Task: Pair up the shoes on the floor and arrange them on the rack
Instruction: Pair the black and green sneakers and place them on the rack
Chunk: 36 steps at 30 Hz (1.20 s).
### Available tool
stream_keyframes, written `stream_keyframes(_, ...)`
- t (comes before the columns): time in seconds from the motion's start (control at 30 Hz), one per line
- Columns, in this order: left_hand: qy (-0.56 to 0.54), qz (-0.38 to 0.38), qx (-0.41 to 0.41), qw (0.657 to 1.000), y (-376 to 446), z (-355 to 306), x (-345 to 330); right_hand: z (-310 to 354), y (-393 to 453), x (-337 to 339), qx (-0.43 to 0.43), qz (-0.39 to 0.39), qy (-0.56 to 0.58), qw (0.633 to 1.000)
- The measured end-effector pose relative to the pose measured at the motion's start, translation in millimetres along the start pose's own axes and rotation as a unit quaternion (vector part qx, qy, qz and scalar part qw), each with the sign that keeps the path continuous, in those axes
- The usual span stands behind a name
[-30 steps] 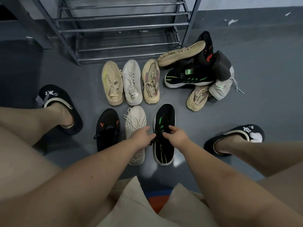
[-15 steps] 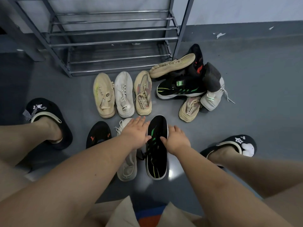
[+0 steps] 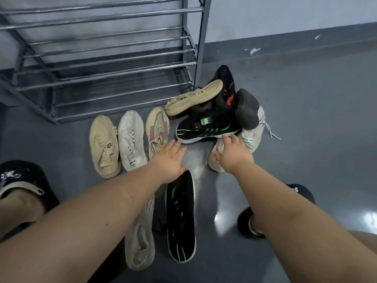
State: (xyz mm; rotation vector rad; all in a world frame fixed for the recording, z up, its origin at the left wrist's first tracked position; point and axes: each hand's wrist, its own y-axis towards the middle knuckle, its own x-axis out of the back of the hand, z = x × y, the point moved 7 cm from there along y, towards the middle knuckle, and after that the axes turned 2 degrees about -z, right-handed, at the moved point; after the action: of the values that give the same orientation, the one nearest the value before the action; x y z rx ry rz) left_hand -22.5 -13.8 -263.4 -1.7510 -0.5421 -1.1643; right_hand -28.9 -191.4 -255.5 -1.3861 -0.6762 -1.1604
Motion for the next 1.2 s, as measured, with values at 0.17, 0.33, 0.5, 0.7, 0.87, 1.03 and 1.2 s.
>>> stream_keyframes(0.17,-0.009,0.006,0.011,1.0,42.7,3.7,6.0,-6.6,29.9,-6.8,-0.001,0.023,-0.002,1.0)
stream_keyframes(0.33,-0.015,0.019,0.031,0.999,79.8,17.3,2.8,-13.5,55.7,-28.9,-0.016,0.029,0.008,0.999)
stream_keyframes(0.5,-0.124,0.002,0.102,0.987,115.6,36.8,-5.0,-21.6,75.5,-48.2,-0.054,0.021,0.059,0.997)
stream_keyframes(0.7,-0.359,0.005,0.211,0.909,155.9,60.8,-28.5,-23.7,89.9,-68.1,-0.082,-0.001,0.159,0.984)
stream_keyframes(0.87,-0.501,-0.016,0.256,0.826,165.5,63.6,-45.3,-28.7,96.7,-64.5,-0.102,-0.06,0.253,0.96)
stream_keyframes(1.03,-0.537,-0.052,0.299,0.787,157.1,69.2,-46.1,-37.4,95.5,-55.5,-0.14,-0.101,0.313,0.934)
stream_keyframes(1.2,-0.633,-0.04,0.272,0.724,135.0,47.4,-43.5,-39.3,79.0,-49.0,-0.178,-0.153,0.4,0.886)
